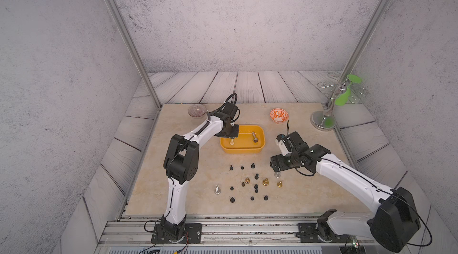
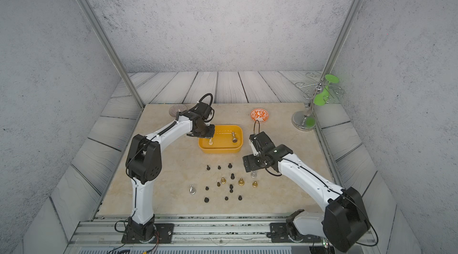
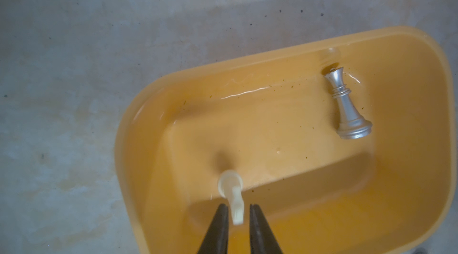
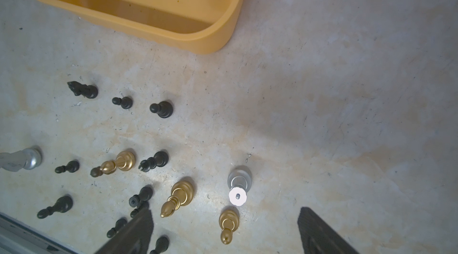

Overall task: Put the chess pieces into the storage box
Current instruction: Place the chess piece in the storage box, then pick up the chess piece at the center of the board.

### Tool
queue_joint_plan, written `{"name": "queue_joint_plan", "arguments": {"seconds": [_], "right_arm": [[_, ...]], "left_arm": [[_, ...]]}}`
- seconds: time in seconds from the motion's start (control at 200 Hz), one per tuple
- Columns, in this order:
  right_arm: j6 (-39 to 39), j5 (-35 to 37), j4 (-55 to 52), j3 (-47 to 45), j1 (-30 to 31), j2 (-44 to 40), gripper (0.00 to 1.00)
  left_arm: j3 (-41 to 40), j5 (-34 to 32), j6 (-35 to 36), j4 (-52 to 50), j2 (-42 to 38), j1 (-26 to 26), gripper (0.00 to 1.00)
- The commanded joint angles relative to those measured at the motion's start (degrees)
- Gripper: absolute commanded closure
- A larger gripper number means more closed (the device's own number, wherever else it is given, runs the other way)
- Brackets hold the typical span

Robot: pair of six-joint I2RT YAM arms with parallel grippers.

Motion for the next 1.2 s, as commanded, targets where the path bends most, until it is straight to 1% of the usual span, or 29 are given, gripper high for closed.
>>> {"name": "queue_joint_plan", "arguments": {"seconds": [0.0,0.265,0.49,0.871,1.071,1.196], "right_arm": [[0.8,-0.4,-1.0,0.1,-0.1,-1.6,0.08],[0.7,0.0,-2.3,0.4,-0.1,-2.0,0.08],[0.6,0.4,-3.4,0.1,-0.1,-2.1,0.08],[0.8,1.8,-4.0,-1.0,-0.1,-0.2,0.16],[0.8,1.5,-2.5,-1.8,0.0,2.8,0.24],[1.2,1.5,-0.8,-2.1,-0.1,5.3,0.26]], "left_arm": [[0.6,0.4,0.6,-0.2,-0.3,0.4,0.76],[-0.8,1.2,0.0,0.6,-3.3,0.5,0.74],[-3.4,5.5,-1.1,2.2,-8.5,0.5,0.72],[-15.5,9.2,-2.9,6.8,-20.7,0.7,0.68],[-22.6,12.0,-5.4,9.5,-26.9,0.7,0.68],[-27.6,11.5,-6.8,11.6,-30.4,0.7,0.68]]}}
